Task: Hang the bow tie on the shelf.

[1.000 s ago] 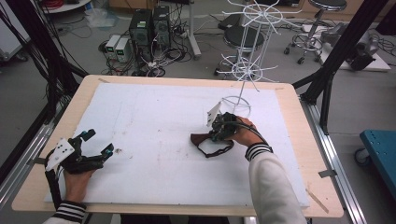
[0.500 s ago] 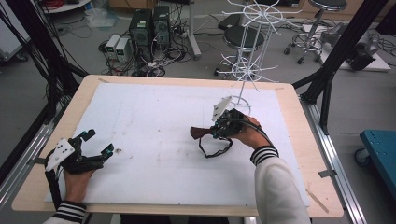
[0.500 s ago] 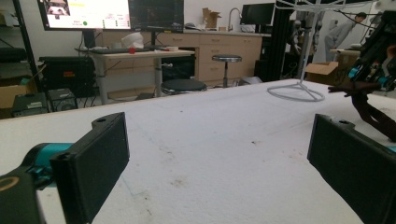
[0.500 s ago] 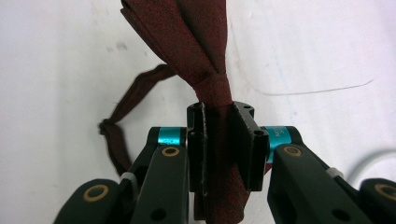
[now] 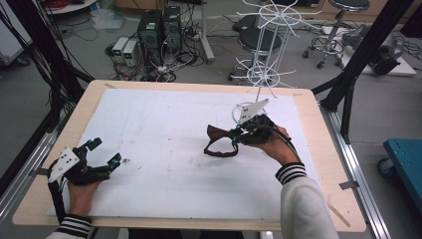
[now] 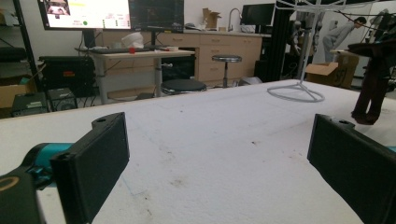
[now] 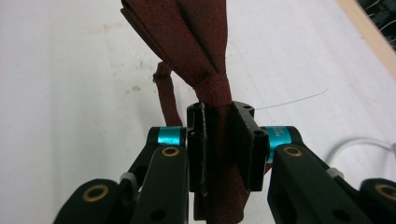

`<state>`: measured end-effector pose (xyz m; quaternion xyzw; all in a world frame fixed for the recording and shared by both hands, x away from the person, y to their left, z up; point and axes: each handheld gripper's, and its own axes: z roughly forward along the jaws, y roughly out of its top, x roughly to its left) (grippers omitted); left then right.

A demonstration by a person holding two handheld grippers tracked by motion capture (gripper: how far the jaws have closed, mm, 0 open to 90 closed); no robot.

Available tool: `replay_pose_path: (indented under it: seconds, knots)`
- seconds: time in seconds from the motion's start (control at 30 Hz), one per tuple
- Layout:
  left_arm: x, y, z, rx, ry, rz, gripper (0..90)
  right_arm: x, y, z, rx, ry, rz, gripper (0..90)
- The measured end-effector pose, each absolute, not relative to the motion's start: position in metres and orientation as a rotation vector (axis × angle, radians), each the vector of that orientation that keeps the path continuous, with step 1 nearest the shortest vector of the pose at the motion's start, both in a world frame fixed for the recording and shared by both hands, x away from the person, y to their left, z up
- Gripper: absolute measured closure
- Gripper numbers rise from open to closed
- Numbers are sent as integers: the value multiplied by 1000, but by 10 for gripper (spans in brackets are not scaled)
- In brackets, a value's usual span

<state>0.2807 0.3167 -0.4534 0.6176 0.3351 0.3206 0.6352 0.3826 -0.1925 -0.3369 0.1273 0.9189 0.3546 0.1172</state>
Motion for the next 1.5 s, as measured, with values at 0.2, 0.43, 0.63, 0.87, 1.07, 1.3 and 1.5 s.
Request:
replay_pose_path:
  seconds: [0.2,0.43,0.63,0.87,1.07,1.3,1.5]
  knots:
    - [281,317,-453,1410,765,732,60,373,-210,-334,464,2612,1144,767]
    - [281,316,-453,1409,765,733,60,364,-227,-327,538,2520,1252,767]
    - [280,316,-453,1416,761,735,60,354,-245,-317,624,2409,1353,767]
    - [280,316,-453,1416,761,735,60,346,-265,-309,706,2298,1432,766]
    - [280,316,-453,1416,761,736,60,342,-275,-305,755,2225,1476,766]
    - [280,316,-453,1416,761,736,60,338,-285,-299,794,2132,1510,766]
    - [280,316,-453,1417,761,736,60,337,-293,-295,820,2072,1527,766]
